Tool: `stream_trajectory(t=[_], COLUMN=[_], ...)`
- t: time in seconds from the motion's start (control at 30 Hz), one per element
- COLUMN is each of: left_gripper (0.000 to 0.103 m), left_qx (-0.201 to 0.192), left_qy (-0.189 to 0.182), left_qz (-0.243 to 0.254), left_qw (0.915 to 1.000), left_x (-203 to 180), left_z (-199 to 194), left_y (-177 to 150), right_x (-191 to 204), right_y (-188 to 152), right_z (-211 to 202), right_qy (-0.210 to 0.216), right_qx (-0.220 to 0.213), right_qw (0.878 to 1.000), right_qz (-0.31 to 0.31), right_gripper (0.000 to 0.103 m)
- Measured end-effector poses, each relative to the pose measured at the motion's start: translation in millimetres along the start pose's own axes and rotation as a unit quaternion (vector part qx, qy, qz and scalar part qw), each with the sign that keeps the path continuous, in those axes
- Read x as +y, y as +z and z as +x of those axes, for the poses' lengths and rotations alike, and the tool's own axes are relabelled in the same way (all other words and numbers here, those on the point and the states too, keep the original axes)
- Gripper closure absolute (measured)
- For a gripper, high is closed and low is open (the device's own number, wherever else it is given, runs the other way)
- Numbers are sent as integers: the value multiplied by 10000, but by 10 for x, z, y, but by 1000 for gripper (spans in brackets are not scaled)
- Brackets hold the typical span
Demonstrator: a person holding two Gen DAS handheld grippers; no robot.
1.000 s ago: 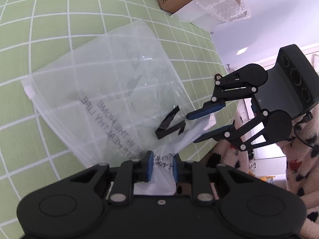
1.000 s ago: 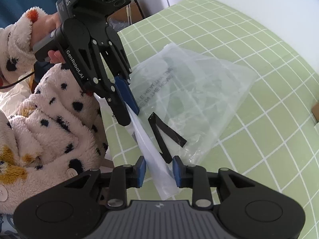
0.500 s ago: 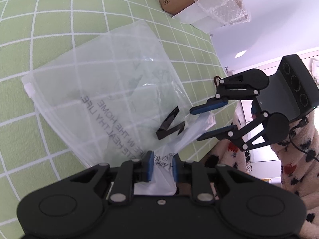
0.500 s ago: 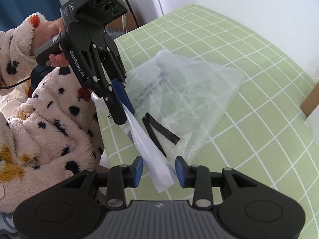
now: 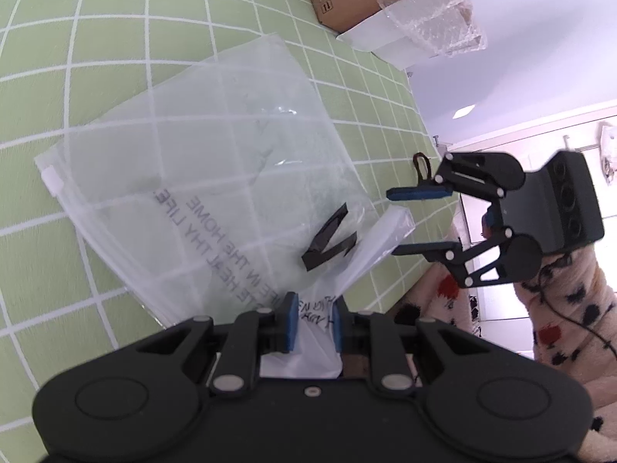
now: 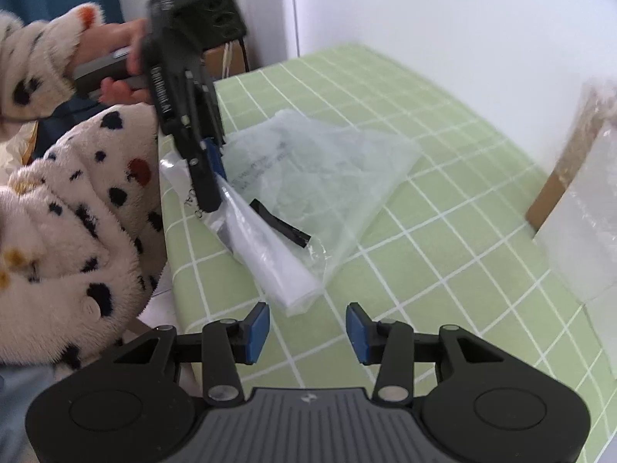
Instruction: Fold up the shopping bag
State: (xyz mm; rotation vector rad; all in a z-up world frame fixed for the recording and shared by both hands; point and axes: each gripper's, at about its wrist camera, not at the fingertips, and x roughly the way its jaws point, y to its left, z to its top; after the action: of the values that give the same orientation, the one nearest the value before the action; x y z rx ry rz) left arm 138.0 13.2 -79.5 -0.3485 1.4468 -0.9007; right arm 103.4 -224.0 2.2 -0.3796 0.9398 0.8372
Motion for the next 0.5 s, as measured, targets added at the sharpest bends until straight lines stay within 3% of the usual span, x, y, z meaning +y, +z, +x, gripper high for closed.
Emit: stream_trajectory(t=[0.13, 0.3, 0.5], left_gripper=[83, 84, 85], left_qx=[37, 66, 79], left_qy=[-94, -215, -318], left_qz=[-95, -199, -315], left_qw=[9999, 9995, 9990], left_x=[47, 102, 153], left_z=[-3, -15, -17], left_y=[14, 16, 11], right_x=[91, 59, -173], right_y=[-29, 31, 117], right_z=[-30, 47, 135], right_qy=[-276, -40, 416], right_qx=[-492, -477, -400], right_qw=[9975, 9961, 9977], right_qz=[-418, -739, -344], right_gripper=[59, 66, 69])
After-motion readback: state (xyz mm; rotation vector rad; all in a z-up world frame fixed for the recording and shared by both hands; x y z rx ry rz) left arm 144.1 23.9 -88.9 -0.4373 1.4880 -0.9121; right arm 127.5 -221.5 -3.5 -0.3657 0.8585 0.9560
